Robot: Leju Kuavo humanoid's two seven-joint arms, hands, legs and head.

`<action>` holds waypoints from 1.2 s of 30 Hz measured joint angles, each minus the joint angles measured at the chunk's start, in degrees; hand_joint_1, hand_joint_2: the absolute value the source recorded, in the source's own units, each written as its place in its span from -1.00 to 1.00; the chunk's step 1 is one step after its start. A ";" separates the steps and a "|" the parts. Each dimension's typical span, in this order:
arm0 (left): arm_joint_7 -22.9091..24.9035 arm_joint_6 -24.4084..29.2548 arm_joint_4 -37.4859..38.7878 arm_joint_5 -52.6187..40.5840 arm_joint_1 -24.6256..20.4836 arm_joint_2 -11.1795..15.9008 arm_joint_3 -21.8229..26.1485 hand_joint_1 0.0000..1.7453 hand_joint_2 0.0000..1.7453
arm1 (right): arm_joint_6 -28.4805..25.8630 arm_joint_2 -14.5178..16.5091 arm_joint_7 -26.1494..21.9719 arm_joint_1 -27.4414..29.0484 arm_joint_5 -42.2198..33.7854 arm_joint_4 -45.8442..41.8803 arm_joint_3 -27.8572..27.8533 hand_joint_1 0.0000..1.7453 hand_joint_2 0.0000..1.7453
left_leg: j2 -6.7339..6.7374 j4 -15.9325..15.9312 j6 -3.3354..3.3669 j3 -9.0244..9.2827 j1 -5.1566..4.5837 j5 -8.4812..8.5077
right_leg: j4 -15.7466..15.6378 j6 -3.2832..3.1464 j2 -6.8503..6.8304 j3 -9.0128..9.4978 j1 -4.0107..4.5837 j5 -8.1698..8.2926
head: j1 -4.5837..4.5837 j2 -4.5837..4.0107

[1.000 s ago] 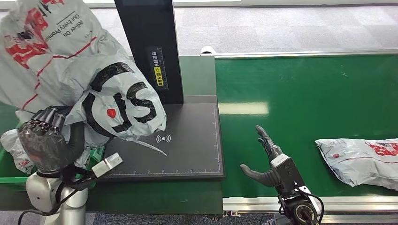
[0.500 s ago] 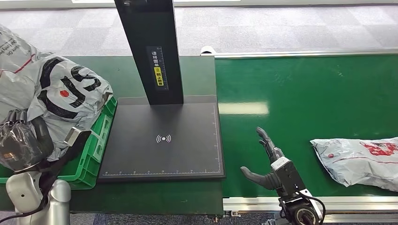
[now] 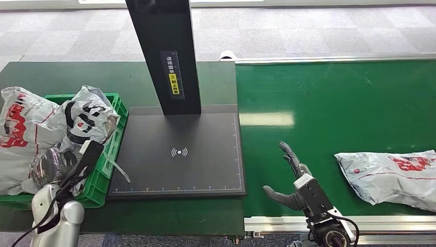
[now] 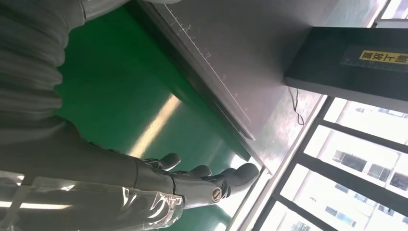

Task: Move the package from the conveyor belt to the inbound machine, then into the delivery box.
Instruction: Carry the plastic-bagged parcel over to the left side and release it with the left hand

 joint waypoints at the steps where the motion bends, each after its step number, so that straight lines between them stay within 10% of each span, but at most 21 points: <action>1: 0.31 -3.11 0.84 1.29 -0.15 0.62 -0.22 0.83 1.00 | 0.31 0.03 -0.11 -0.04 0.25 0.00 -0.07 -1.00 1.00 | 0.00 0.00 0.00 0.00 -0.01 0.00 | 0.00 0.00 0.00 0.01 -0.01 0.00 | -0.01 0.00; 3: 0.38 -4.54 1.46 2.33 -0.18 1.27 -0.19 0.01 1.00 | 0.49 0.07 -0.20 -0.06 0.42 0.00 -0.13 -1.00 1.00 | -0.01 0.00 0.00 0.01 -0.01 0.00 | 0.00 0.00 0.00 0.01 -0.01 0.00 | -0.01 0.00; 5: 0.13 -5.07 1.83 3.22 -0.18 1.74 -0.13 -0.82 0.00 | 0.58 0.09 -0.20 -0.09 0.61 0.00 -0.14 -1.00 1.00 | -0.01 0.00 0.00 0.01 0.00 0.00 | 0.00 0.00 0.00 0.01 0.00 0.00 | -0.02 0.00; 7: -0.46 -2.90 2.01 3.41 -0.10 2.00 -0.10 -1.00 -1.00 | 0.64 0.12 -0.19 -0.11 0.79 0.00 -0.14 -1.00 1.00 | -0.02 -0.01 0.00 0.01 0.01 0.00 | 0.00 0.00 0.00 0.00 0.01 0.00 | -0.02 0.00; 16: -8.76 19.56 -1.07 7.17 0.19 1.97 -0.20 -1.00 -1.00 | 0.44 0.33 0.43 -0.31 -0.01 0.00 -0.10 -1.00 1.00 | -0.02 0.00 0.00 -0.01 0.01 0.00 | 0.00 0.00 0.00 0.00 0.01 0.00 | -0.01 0.00; 28: -28.55 20.62 -11.73 3.71 -0.09 -4.48 7.63 -1.00 -1.00 | -0.81 -0.08 0.42 -0.71 -1.22 0.00 -0.04 -1.00 1.00 | -0.02 0.01 0.00 -0.01 0.01 0.00 | 0.00 0.00 0.00 -0.02 0.01 0.00 | -0.01 0.00; 33: -42.80 20.64 -13.86 22.26 -0.73 -7.87 10.37 -1.00 -1.00 | -1.46 -0.35 0.08 -0.92 -2.02 0.06 0.11 -1.00 1.00 | -0.01 0.01 0.00 0.00 0.00 -0.01 | 0.00 0.00 0.00 -0.01 0.00 0.00 | -0.01 0.00; 36: -44.63 19.56 -13.76 39.23 0.33 -7.56 5.70 -1.00 0.50 | -1.78 -0.78 -0.47 -1.35 -2.68 0.27 0.36 -1.00 1.00 | -0.06 0.01 0.00 -0.01 0.00 0.00 | 0.00 0.00 -0.05 0.00 0.00 0.00 | -0.01 0.00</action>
